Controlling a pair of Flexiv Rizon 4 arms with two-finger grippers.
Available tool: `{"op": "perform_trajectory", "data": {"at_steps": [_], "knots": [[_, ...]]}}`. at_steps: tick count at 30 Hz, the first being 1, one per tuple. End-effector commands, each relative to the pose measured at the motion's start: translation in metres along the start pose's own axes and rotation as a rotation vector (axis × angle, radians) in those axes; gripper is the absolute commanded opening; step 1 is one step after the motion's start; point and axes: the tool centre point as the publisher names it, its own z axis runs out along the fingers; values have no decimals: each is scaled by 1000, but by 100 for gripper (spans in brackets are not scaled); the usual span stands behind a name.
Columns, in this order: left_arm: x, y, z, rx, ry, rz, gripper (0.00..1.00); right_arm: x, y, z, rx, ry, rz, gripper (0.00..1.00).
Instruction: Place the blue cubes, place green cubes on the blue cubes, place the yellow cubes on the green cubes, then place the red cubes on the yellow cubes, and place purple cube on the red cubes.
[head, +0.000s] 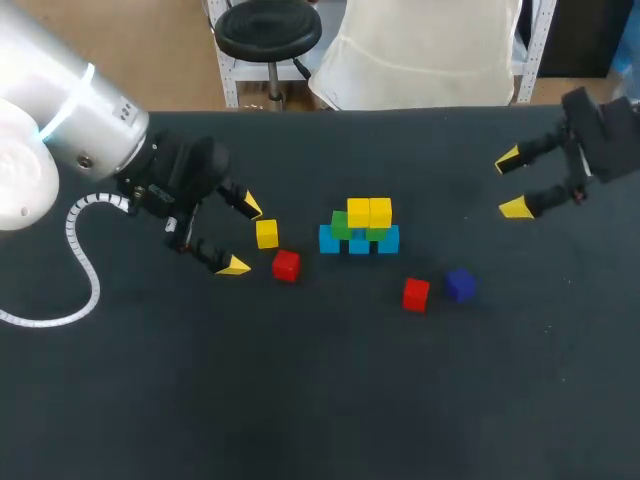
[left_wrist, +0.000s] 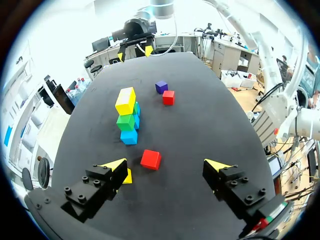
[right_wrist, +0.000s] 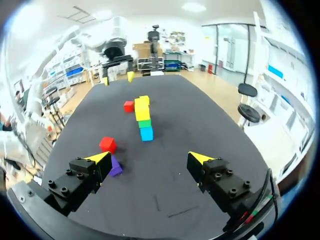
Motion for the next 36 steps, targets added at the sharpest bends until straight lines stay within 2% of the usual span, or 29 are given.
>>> {"op": "perform_trajectory", "data": {"at_steps": [1, 6, 20, 22, 26, 36], "knots": [[1, 1, 0, 1, -2, 3, 100, 6, -6, -9, -47, -7, -53, 100], [1, 1, 0, 1, -2, 3, 100, 12, -8, -13, -100, 35, -122, 100], [1, 1, 0, 1, -2, 3, 100, 15, -8, -16, -111, 53, -122, 100], [4, 8, -2, -4, 42, -3, 100, 15, -8, -16, -111, 53, -122, 100], [8, 24, -2, -17, 71, -6, 100, 15, -8, -16, -111, 53, -122, 100], [24, 55, 20, -45, 184, -85, 100, 15, -8, -16, -111, 53, -122, 100]]}}
